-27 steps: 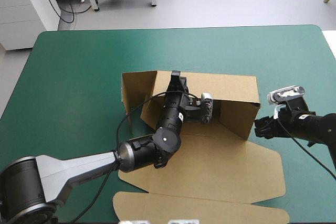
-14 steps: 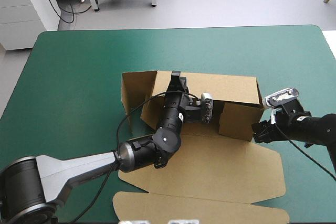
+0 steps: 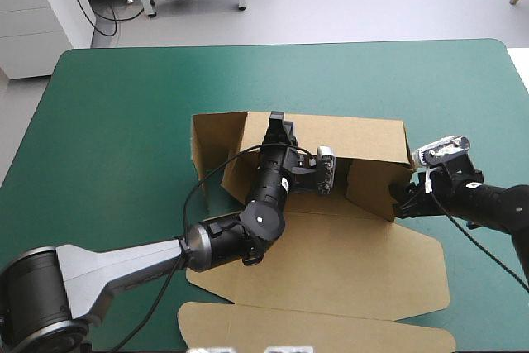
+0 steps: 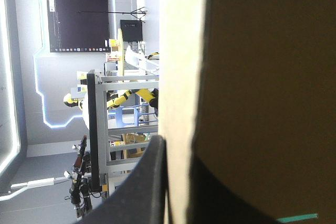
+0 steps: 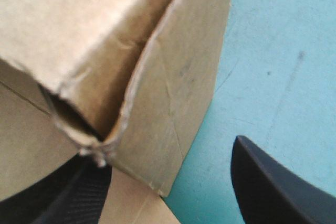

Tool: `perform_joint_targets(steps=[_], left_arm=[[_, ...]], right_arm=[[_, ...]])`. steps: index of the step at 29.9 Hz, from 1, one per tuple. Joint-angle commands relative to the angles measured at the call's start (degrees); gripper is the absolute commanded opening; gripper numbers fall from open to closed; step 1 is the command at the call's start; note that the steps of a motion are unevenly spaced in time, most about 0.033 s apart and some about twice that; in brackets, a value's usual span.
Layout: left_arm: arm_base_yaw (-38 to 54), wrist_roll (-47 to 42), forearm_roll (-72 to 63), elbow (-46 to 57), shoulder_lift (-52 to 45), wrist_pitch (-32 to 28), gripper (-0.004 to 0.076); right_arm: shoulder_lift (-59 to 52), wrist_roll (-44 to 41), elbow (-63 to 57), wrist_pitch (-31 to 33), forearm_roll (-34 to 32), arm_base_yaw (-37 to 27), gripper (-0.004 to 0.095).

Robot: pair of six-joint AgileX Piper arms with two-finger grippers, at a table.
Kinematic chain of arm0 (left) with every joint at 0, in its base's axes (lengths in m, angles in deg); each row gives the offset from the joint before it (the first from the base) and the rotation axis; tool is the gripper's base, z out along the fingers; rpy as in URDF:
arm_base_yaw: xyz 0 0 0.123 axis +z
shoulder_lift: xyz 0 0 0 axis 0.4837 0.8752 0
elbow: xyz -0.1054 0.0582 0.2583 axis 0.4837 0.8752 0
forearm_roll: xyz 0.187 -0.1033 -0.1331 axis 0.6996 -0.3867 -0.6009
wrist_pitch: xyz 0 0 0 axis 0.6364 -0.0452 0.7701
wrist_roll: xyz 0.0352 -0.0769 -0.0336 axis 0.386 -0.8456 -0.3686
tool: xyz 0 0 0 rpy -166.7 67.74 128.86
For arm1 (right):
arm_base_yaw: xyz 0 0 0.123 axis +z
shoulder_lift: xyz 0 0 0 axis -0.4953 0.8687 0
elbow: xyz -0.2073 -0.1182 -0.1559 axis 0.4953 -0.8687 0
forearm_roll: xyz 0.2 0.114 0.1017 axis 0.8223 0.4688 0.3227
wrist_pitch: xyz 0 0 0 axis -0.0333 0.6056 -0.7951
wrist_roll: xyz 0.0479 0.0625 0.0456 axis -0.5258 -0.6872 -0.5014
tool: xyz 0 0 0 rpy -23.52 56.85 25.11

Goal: Fold the box

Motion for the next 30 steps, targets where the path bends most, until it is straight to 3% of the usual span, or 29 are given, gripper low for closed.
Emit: perform_joint_targets(steps=[1, 5, 18, 22, 27, 30], left_arm=[[-0.74, -0.8, -0.7, -1.0, -2.1, -2.34, -0.0008], [-0.74, -0.8, -0.7, -1.0, -2.1, -2.88, -0.0008], [-0.74, -0.45, -0.7, -1.0, -2.1, -3.01, -0.0008], [-0.74, -0.8, -0.7, -1.0, -2.1, -2.89, -0.0008], [-0.74, -0.8, -0.7, -1.0, -2.1, -1.39, -0.0008], [-0.74, -0.8, -0.7, -1.0, -2.1, -1.41, -0.0008]], right_arm=[[-0.89, 8.83, -1.33, -4.23, 11.12, -0.13, 0.0597], [-0.78, 15.74, -3.0, -5.45, 20.29, -0.13, 0.0597], [-0.78, 16.06, -3.08, -4.78, 20.59, -0.13, 0.0588], [-0.7, 16.6, -3.08, -5.39, 21.15, 0.09, 0.0478], [-0.7, 23.3, -3.08, -8.29, 25.58, 3.02, 0.0234], [-0.24, 23.16, -3.08, -11.93, 25.16, 6.07, 0.0178]])
